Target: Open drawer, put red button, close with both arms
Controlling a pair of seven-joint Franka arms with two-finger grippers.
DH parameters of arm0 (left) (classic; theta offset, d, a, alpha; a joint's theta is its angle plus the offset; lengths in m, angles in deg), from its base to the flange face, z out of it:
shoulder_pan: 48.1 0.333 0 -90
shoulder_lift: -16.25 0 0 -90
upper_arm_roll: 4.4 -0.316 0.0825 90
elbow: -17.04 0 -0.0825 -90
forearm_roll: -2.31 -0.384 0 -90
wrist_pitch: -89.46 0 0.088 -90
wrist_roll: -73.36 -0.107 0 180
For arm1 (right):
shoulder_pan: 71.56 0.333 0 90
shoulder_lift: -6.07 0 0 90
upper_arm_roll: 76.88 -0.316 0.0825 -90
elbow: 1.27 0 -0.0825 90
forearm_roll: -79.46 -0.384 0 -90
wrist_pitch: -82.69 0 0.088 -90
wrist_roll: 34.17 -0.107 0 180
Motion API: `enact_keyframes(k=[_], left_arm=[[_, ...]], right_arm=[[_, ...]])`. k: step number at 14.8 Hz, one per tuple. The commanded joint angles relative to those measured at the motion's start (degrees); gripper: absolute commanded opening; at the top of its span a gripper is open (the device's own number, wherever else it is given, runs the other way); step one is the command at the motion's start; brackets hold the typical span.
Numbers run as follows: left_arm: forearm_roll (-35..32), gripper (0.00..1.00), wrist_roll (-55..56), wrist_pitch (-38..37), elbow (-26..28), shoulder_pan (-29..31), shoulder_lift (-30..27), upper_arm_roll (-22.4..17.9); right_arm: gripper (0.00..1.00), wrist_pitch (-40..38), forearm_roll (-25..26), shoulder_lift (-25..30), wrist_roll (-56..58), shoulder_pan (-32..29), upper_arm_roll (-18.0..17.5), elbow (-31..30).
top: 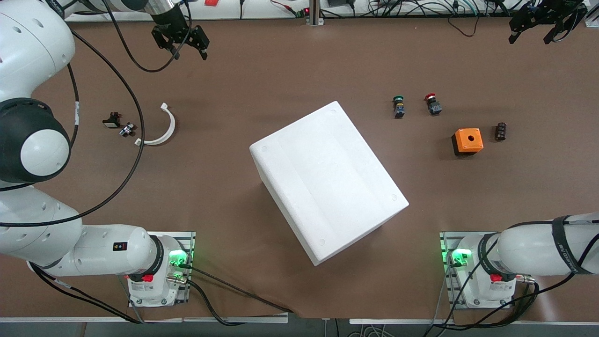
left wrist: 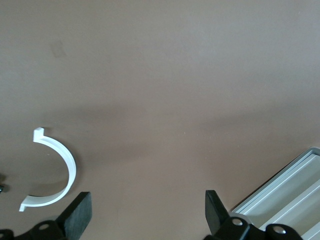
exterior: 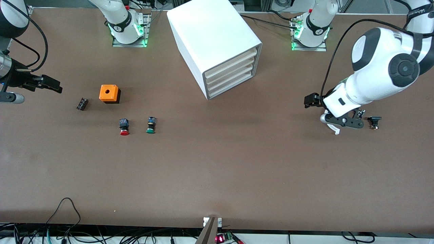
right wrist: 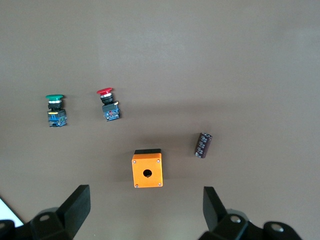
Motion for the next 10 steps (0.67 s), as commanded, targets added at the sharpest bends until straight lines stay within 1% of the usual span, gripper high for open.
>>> enact_keyframes(k=[1,5,9,10], left_arm=[[0.0,1.0,-0.9,-1.4,-0.3,0.1,-1.2,0.1],[0.5,1.0,-0.9,-1.2,-0.2,0.1,-0.9,0.1],[1.3,1.0,-0.9,1.0,0.3,-0.4,1.6,0.6],[2.8,1.0,-1.0,1.0,0.4,-0.8,2.5,0.8]], right_arm=[[1.0,-1.3,-0.2,-0.1,0.9,0.2,-0.3,1.4],[1.0,-1.3,-0.2,-0.1,0.9,0.2,-0.3,1.4],[1.0,-1.3,-0.1,-0.3,0.9,0.2,-0.3,1.6],[1.0,-1.3,-0.1,-0.5,0.9,0.1,-0.3,1.7]])
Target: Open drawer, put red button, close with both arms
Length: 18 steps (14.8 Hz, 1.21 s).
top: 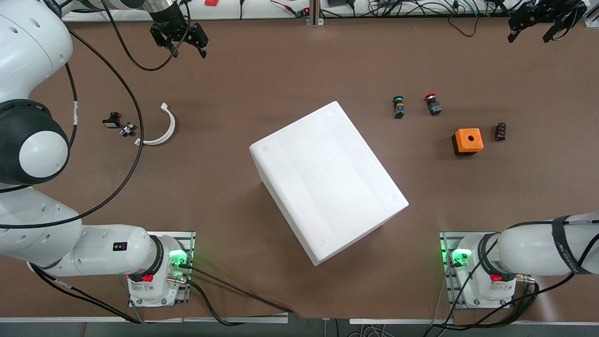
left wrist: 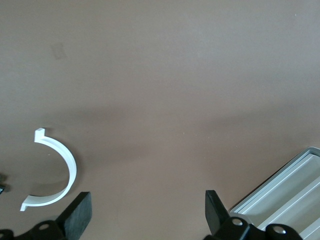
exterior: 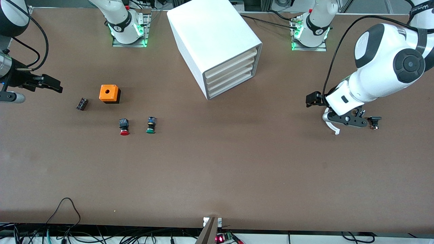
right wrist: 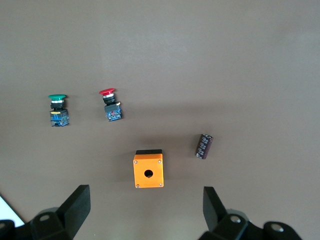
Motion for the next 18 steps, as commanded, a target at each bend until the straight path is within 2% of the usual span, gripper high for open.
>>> enact_keyframes(k=[1,4,7,10,12,14,18], left_arm=[[4.5,1.0,-0.9,1.5,0.2,-1.1,3.0,0.8],[11.1,1.0,-0.9,2.1,0.5,-2.8,6.0,1.1],[16.2,1.0,-2.4,1.7,1.3,-3.6,9.0,1.2],[26.2,1.0,-11.2,1.9,5.9,-4.5,10.7,1.2],[33.9,1.0,-13.0,2.0,9.3,-4.9,11.5,1.2],[37.8,1.0,-13.8,1.9,12.0,-6.3,11.9,1.3],[41.9,1.0,-15.5,4.1,16.6,-7.3,11.9,6.6]], right_arm=[[1.0,-1.1,-0.1,-0.6,0.9,0.0,0.0,1.5],[1.0,-0.4,0.1,-2.2,0.8,0.0,0.0,1.5],[1.0,2.5,-0.6,-6.3,0.3,0.3,-0.3,1.4],[1.0,8.7,-0.8,-11.7,-0.1,0.6,-3.7,1.1],[1.0,11.6,-0.7,-15.2,-0.1,0.7,-6.6,1.4],[1.0,16.5,-0.7,-18.1,-0.1,0.7,-8.3,0.9],[1.0,22.0,0.1,-23.2,-4.5,2.6,-8.4,-0.2]])
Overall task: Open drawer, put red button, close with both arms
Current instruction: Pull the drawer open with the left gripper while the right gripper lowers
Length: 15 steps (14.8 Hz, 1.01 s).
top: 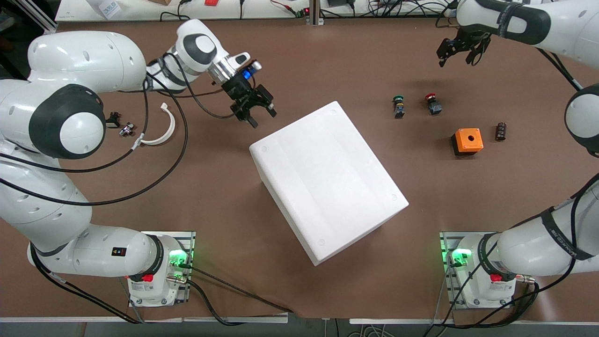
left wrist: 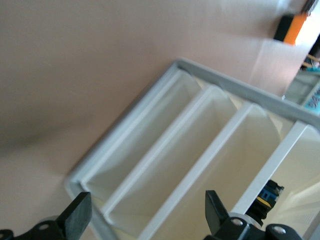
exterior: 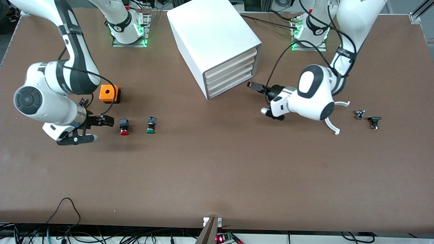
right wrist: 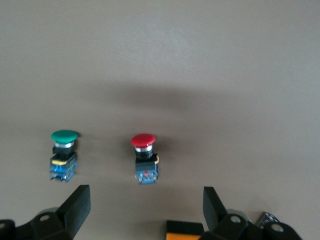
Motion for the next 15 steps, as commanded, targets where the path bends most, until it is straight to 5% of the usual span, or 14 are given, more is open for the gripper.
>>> enact_keyframes(k=[1,4,9,12,15], left_arm=[[2.8,0.99,-1.8,3.4,4.2,-0.3,-1.1,3.7],[2.8,0.93,-1.8,9.1,7.5,-0.5,-1.1,7.7],[5.7,0.82,-1.7,9.8,9.0,-1.5,-0.6,8.3],[5.9,0.55,-1.6,10.0,9.3,-1.6,-0.4,8.3],[6.0,0.51,-1.2,10.0,9.7,-1.6,-0.5,8.7]], right_arm=[[1.0,3.2,0.3,-2.8,-2.4,1.0,-0.1,-0.4],[1.0,7.2,1.1,-3.1,-1.6,1.0,-0.1,-4.3],[1.0,17.4,2.1,-2.7,-0.4,1.0,-0.1,-12.7],[1.0,20.4,3.2,-2.7,0.2,1.0,-0.1,-15.2],[1.0,23.3,3.2,-3.0,0.2,1.0,-0.1,-17.8]])
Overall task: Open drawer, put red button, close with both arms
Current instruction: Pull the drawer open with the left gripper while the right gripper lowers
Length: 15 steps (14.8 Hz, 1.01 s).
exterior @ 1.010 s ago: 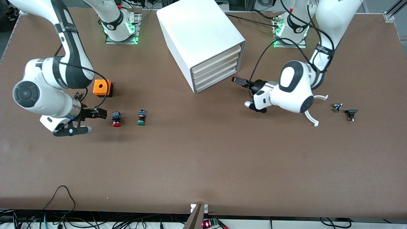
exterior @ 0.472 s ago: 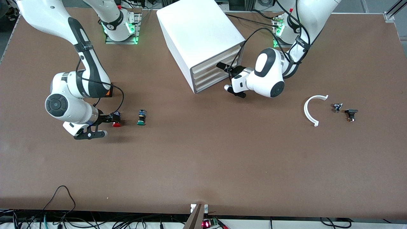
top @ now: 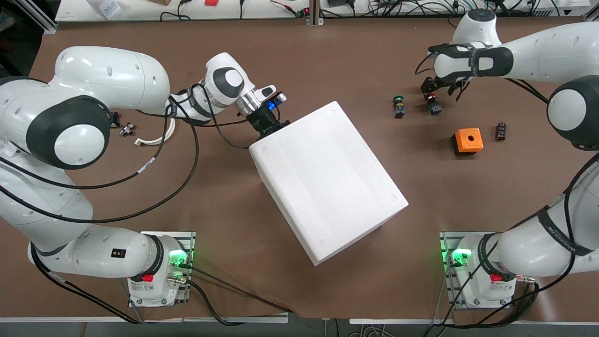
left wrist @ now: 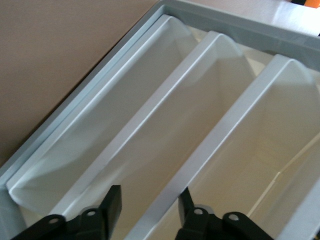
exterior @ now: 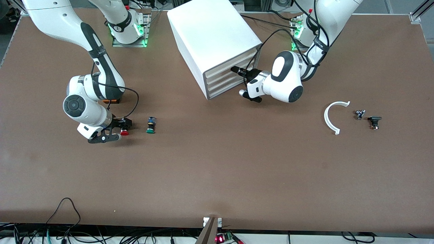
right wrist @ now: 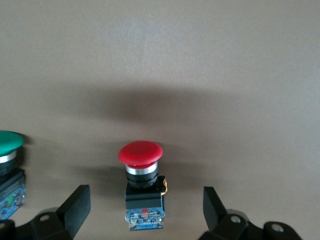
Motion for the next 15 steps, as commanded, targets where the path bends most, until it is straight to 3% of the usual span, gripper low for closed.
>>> enact_keyframes(k=[1,3,4,8,11,12,13,15], left_arm=[[1.1,0.4,-1.1,0.8,1.7,-0.2,-0.3,1.2],[1.3,0.05,-1.0,0.9,1.7,-0.2,-0.3,1.1],[1.1,0.0,-0.8,0.9,1.6,0.1,-0.4,0.9],[0.6,0.0,-1.7,0.9,-0.4,4.5,-1.6,-4.8],[0.4,0.0,-1.5,0.9,-3.9,5.3,-1.6,-8.5],[0.4,0.15,-1.6,0.9,-4.3,5.5,-1.5,-9.4],[0.4,0.99,-1.6,1.4,-4.2,5.8,-1.7,-9.8],[0.4,1.0,-1.5,3.7,-4.2,6.5,-2.7,-9.8]], right_arm=[[1.0,3.9,0.7,1.2,1.0,-0.1,-0.1,-4.0],[1.0,4.9,0.8,1.0,1.5,-0.1,-0.1,-4.9],[1.0,5.0,0.7,1.0,2.2,-0.1,-0.1,-4.9],[1.0,5.0,0.7,0.7,2.5,-0.1,-0.1,-5.7],[0.88,5.0,0.8,0.7,2.5,-0.1,-0.1,-6.3],[0.85,5.0,0.7,0.6,2.8,-0.1,-0.1,-6.4],[0.8,5.0,0.7,0.6,2.9,-0.1,-0.1,-6.4],[0.69,4.9,0.7,0.0,2.9,-0.1,-0.1,-6.4]])
